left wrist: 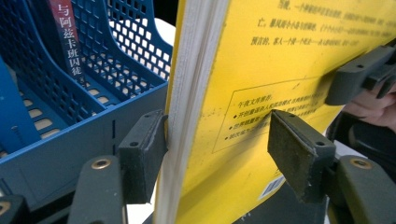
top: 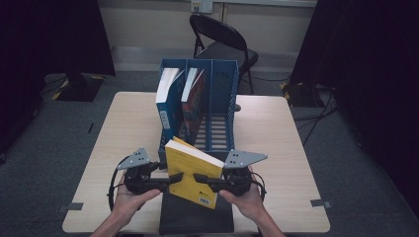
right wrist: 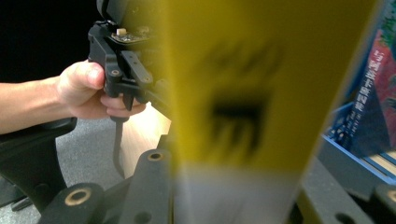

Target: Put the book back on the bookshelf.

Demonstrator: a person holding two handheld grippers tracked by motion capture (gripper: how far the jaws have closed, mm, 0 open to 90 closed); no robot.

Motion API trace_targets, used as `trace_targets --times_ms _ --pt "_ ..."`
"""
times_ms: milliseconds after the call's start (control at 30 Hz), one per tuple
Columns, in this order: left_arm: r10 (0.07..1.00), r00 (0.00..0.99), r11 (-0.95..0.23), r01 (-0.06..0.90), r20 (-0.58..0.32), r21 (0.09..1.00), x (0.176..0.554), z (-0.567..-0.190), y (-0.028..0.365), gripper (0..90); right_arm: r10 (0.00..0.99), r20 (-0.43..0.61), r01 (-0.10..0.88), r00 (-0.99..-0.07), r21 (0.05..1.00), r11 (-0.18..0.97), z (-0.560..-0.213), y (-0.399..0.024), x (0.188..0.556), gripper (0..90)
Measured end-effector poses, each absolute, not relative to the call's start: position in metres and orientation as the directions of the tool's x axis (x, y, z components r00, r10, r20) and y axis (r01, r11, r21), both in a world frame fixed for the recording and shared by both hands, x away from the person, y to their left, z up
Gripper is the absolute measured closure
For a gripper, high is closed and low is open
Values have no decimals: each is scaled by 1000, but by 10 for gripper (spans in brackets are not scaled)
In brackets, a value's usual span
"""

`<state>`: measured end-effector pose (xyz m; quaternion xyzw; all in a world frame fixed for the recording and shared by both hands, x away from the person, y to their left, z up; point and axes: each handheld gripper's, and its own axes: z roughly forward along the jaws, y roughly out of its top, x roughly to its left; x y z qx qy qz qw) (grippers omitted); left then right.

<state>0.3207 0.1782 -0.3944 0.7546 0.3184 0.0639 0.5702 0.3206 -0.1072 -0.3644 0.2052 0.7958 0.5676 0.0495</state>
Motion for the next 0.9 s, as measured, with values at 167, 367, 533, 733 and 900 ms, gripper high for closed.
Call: trace_targets --times_ms 167,367,533,733,900 --pt "553 790 -149 406 -265 902 320 -394 178 369 396 144 260 -907 931 255 -364 -100 321 721" --pt "551 791 -152 407 -265 901 321 -397 178 379 420 135 262 -898 929 263 -362 -102 323 755" --pt "581 768 -169 438 -269 883 323 -406 184 320 430 141 271 -892 927 260 -362 -105 323 756" --pt "618 736 -204 492 -278 846 323 -411 195 242 461 155 293 -874 924 245 -362 -120 325 756" --pt "634 724 -221 506 -272 833 319 -418 203 204 482 167 307 -860 924 229 -363 -129 325 756"
